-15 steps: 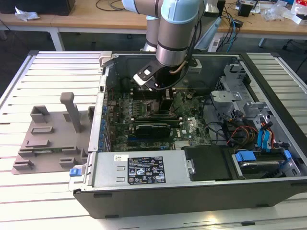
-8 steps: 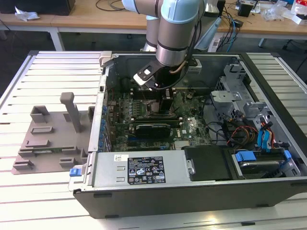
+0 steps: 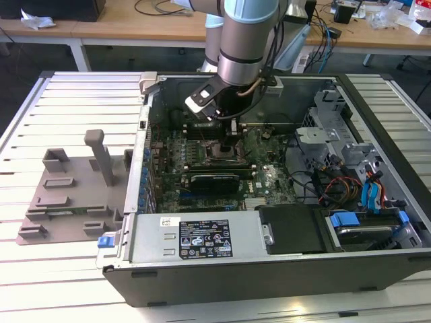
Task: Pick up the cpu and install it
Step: 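Place the cpu into insertion slot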
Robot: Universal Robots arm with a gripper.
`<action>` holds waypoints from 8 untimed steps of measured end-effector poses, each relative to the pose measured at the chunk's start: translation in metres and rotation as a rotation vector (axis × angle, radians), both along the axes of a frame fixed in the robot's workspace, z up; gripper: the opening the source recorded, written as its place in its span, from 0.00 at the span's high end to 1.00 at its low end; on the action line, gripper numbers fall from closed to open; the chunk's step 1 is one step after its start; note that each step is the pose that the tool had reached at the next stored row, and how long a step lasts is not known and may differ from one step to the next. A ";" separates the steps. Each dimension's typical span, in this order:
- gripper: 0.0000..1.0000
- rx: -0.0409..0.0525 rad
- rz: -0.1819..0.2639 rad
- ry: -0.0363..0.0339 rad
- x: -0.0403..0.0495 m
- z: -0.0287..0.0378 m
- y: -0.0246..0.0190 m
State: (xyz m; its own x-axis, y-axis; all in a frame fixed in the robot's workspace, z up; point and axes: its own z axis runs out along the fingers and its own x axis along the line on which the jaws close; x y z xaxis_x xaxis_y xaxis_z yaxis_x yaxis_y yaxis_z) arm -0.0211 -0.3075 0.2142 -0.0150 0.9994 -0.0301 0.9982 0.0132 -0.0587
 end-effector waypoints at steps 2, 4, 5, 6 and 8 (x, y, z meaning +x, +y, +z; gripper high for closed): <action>0.76 0.0021 0.003 -0.0012 -0.0021 0.0000 -0.0024; 0.82 0.0028 0.006 -0.0011 -0.0022 0.0000 -0.0030; 0.88 0.0039 0.008 -0.0011 -0.0022 -0.0005 -0.0032; 0.89 0.0042 0.009 -0.0011 -0.0022 -0.0019 -0.0033; 0.89 0.0042 0.013 -0.0011 -0.0021 -0.0050 -0.0033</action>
